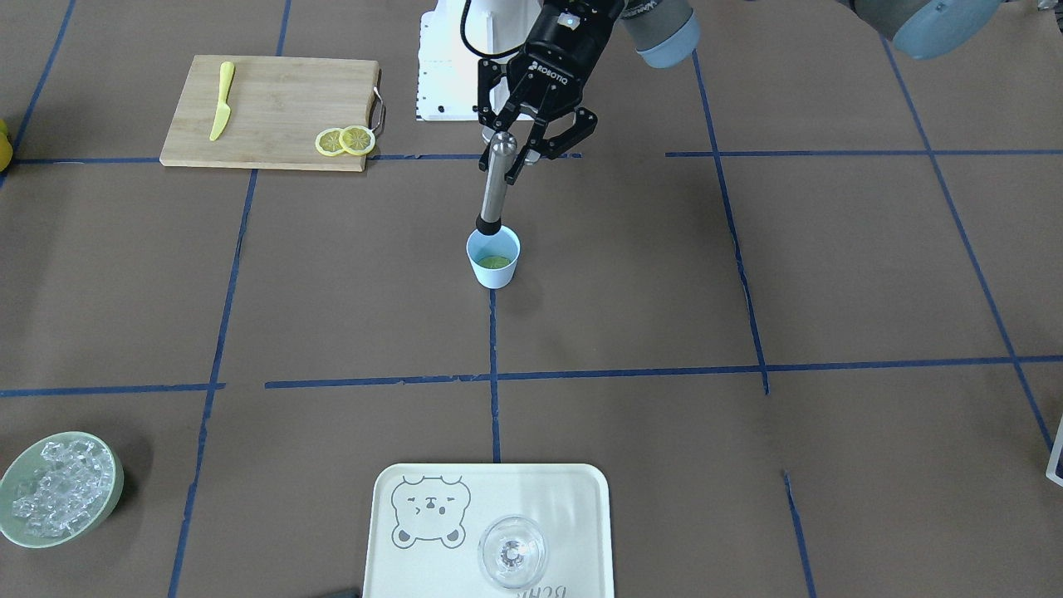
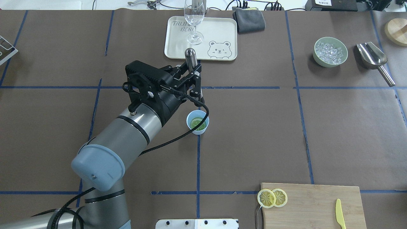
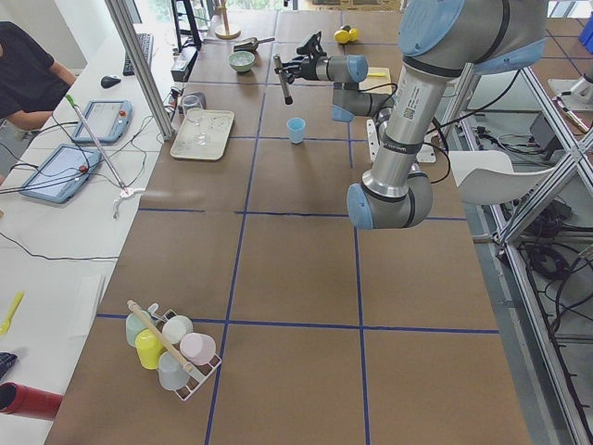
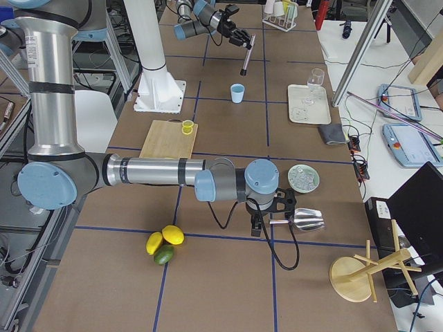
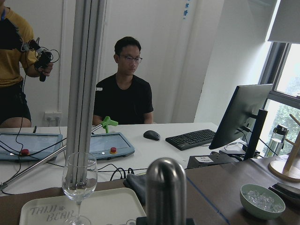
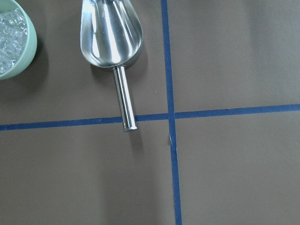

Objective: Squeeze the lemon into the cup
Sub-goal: 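Press the muddler down into the cup onto the lemon with the left gripper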

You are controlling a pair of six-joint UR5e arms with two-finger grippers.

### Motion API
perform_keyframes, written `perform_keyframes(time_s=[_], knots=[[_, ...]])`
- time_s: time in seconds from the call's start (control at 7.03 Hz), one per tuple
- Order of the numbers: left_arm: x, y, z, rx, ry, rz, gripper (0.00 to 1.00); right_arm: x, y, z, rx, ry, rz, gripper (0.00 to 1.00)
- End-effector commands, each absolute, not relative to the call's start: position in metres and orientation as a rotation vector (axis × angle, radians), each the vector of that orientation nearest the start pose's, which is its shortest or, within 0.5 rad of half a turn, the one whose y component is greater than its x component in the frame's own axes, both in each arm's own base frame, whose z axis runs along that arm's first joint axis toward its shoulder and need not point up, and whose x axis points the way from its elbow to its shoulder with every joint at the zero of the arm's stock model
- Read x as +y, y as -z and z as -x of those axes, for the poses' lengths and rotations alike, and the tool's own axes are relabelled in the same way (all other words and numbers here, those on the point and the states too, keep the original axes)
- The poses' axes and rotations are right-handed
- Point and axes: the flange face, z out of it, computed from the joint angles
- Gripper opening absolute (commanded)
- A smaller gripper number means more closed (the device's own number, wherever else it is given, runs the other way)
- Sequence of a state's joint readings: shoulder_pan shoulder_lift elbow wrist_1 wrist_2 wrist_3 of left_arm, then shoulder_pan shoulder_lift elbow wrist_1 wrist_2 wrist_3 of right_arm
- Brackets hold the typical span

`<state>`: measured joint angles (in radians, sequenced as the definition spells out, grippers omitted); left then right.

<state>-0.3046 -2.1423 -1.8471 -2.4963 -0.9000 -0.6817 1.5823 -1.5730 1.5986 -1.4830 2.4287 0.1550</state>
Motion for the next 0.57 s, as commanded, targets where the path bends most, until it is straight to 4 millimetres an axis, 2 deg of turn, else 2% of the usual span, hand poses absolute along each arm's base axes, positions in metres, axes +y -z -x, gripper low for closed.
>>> perform_keyframes(time_s=[0.0,0.14,0.43], knots=[[-0.342,-0.132,-0.484,1.102,0.133,-1.343,0.00,-0.497,-0.630,-0.064,-0.864,-0.107,-0.048,1.00],[-0.332,-0.138,-0.498,1.066,0.157,-1.345,0.00,-0.497,-0.629,-0.064,-0.864,-0.106,-0.049,1.00],[-0.323,-0.149,-0.511,1.071,0.165,-1.344,0.00,-0.497,-0.629,-0.064,-0.863,-0.105,-0.051,1.00]])
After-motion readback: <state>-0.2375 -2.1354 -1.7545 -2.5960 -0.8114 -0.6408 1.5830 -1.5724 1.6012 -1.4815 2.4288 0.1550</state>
